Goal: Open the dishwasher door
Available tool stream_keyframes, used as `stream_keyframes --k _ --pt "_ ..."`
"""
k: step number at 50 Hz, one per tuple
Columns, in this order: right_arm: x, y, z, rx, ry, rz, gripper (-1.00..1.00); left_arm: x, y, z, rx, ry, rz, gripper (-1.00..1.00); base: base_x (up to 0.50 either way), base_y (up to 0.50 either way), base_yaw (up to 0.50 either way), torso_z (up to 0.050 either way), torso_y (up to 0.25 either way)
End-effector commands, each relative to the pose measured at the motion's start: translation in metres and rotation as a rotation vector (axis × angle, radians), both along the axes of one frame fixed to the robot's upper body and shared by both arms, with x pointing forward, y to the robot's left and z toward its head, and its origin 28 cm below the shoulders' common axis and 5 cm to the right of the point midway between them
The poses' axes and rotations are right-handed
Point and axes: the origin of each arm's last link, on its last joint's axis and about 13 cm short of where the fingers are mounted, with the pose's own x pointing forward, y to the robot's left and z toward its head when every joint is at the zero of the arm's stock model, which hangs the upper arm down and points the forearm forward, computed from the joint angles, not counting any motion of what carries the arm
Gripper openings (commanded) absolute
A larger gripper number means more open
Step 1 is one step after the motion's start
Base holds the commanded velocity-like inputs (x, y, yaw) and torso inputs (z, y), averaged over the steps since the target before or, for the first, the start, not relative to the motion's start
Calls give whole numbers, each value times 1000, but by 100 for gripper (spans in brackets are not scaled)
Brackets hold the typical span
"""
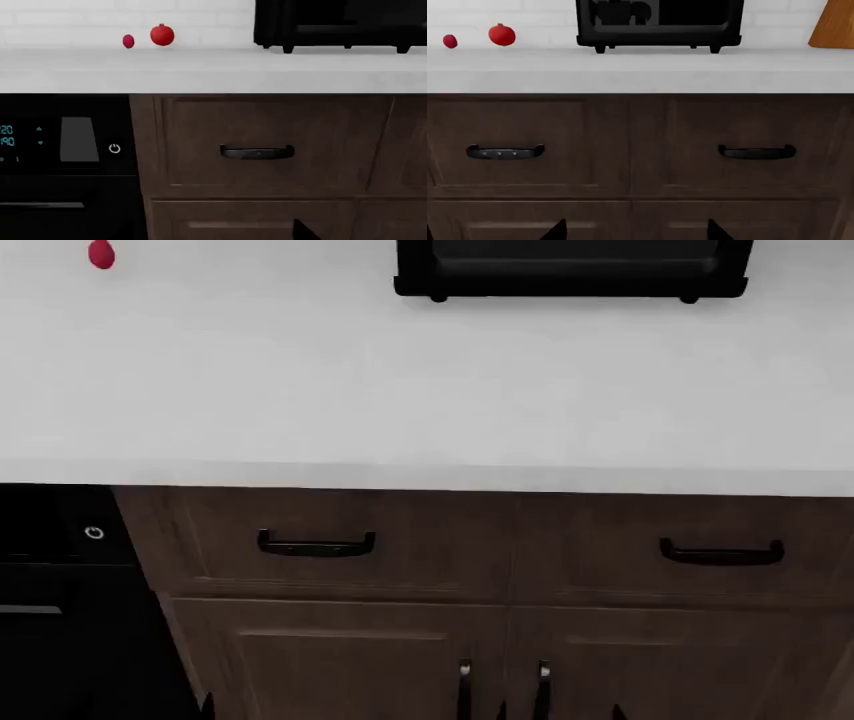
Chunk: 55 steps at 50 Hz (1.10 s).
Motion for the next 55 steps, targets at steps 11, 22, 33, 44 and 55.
stream_keyframes --k 11,22,33,44,55 --pt "-5 -1 0 -4 -7 -10 100 -3 -4 6 -20 -20 -36 100 0 0 0 0 0" --pt "-7 2 4 -17 -31 10 100 -6 -2 5 -35 -26 -43 100 0 146 0 0 0" --pt "-8 3 5 -9 -28 16 100 -3 -1 4 -39 -32 -46 100 0 500 0 0 0" --pt "-9 3 5 -8 -25 21 100 -3 -1 3 -42 -32 -47 100 0 500 0 0 0" --pt "-10 3 4 0 -27 19 100 -3 -1 3 -38 -33 -51 100 0 500 0 0 0"
